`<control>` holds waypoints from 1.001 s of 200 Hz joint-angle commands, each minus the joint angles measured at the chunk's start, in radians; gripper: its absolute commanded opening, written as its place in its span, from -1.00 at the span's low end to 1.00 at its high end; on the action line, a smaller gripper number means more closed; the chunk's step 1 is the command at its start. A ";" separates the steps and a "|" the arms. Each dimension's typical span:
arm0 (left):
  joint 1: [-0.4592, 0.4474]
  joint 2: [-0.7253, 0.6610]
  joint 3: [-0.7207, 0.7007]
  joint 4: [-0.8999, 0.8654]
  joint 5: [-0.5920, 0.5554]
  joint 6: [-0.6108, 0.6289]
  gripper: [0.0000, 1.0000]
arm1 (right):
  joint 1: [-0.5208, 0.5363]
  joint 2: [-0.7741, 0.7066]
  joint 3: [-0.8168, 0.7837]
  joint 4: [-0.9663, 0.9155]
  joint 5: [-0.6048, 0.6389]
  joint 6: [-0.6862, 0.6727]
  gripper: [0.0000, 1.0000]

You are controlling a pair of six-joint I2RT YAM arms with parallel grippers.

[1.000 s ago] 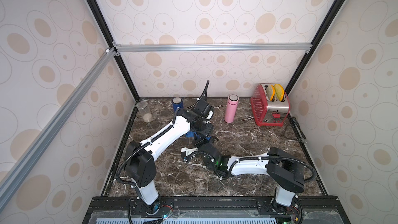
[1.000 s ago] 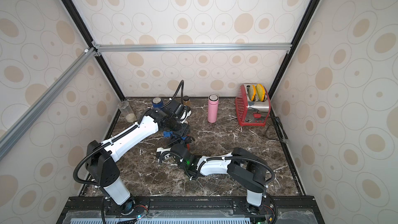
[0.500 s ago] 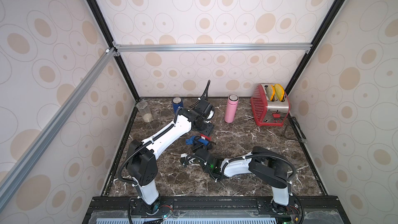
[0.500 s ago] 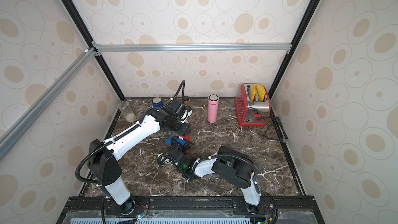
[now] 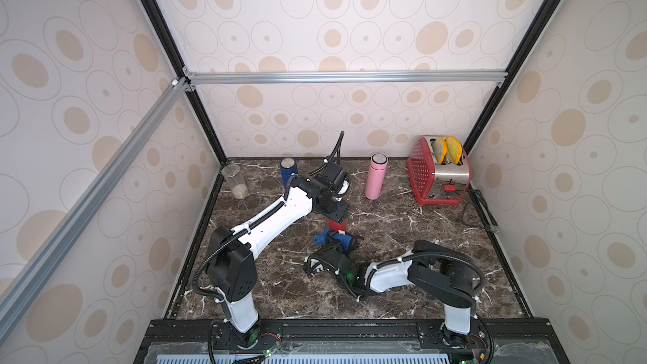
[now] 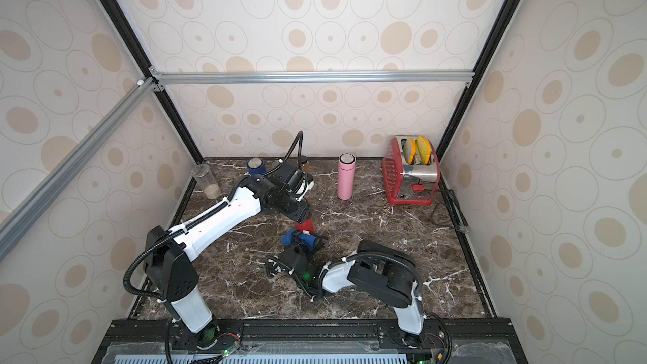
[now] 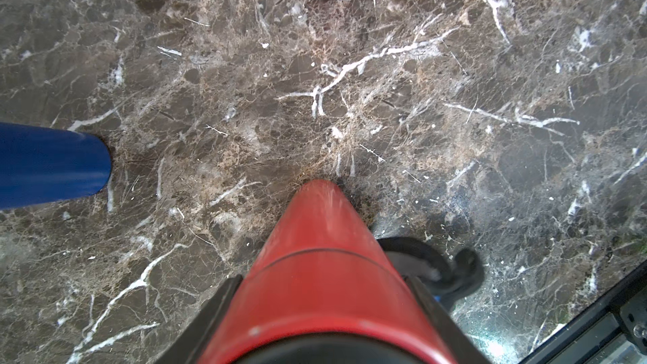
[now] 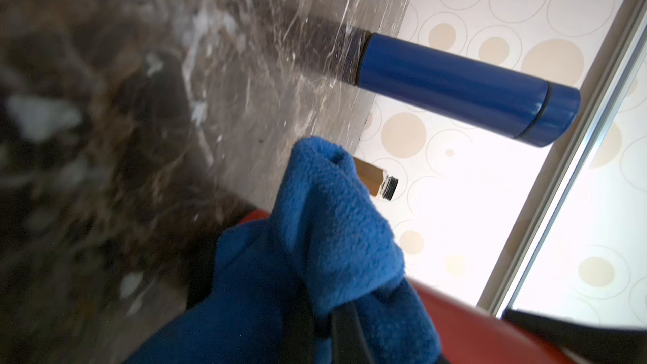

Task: Wipe the surface of the thermos
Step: Wipe the dirt from the surface of the thermos.

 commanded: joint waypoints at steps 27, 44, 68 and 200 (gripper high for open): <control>0.035 -0.050 -0.010 -0.072 0.001 0.036 -1.00 | 0.071 -0.319 -0.079 -0.370 0.204 0.437 -1.00; 0.049 -0.064 -0.026 -0.040 0.031 0.058 -1.00 | 0.089 -0.441 -0.093 -0.573 0.226 0.648 -1.00; 0.059 -0.104 -0.078 0.044 0.094 0.137 -1.00 | 0.091 -0.625 -0.086 -0.865 0.177 0.954 -1.00; 0.029 -0.184 -0.243 0.200 0.434 0.738 -1.00 | -0.434 -0.953 -0.044 -0.854 -0.837 1.567 -1.00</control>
